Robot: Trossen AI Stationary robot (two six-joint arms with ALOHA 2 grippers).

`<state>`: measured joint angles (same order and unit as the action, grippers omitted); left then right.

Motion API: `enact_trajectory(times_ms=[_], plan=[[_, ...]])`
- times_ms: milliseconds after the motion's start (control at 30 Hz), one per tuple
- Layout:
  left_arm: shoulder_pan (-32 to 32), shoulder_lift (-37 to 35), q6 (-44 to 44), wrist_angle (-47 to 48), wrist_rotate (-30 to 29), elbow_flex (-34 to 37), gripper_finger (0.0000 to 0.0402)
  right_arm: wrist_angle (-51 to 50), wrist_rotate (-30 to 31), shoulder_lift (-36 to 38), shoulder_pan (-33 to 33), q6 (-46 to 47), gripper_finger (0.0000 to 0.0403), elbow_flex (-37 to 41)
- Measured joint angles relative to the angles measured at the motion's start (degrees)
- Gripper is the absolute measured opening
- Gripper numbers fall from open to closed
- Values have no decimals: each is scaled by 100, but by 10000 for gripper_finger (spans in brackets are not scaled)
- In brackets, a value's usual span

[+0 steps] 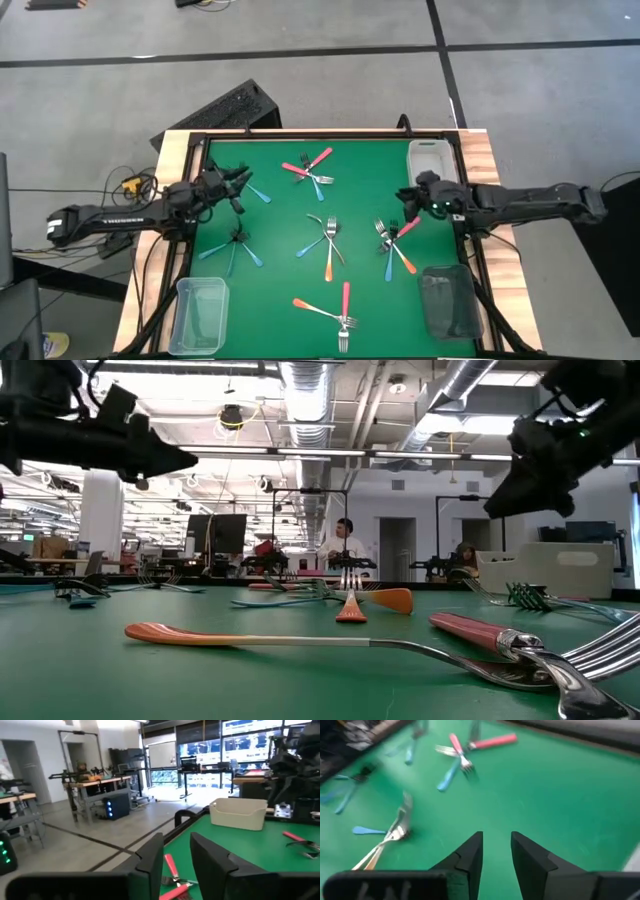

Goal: Sort silverware by color (type)
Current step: Put the pink fork into the white bin

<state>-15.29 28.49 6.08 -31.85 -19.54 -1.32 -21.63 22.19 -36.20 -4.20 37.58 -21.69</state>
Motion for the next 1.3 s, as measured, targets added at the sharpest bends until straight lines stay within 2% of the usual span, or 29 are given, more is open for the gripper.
enact_trajectory(times_ms=[133, 300, 533, 767, 1033, 1300], plan=[[-135, 497, 118, -527, 644, 0, 91, -975, -29, -512, 219, 145, 128, -640], [-142, 926, 169, -664, 730, -140, 80, -1582, -336, -1106, 561, -268, 129, -1108], [-142, 1446, 669, -674, 861, -423, 65, -1705, -814, -1891, 976, -1120, 129, -1135], [-142, 1793, 691, -676, 707, -754, 59, -1751, -1406, -2524, 1145, -1711, 129, -1135], [-142, 2116, 673, -665, 688, -778, 59, -1783, -1501, -3188, 1434, -1990, 131, -1135], [-55, 2417, 370, -653, 641, -778, 74, -1773, -1408, -3925, 1381, -1983, 189, -1160]])
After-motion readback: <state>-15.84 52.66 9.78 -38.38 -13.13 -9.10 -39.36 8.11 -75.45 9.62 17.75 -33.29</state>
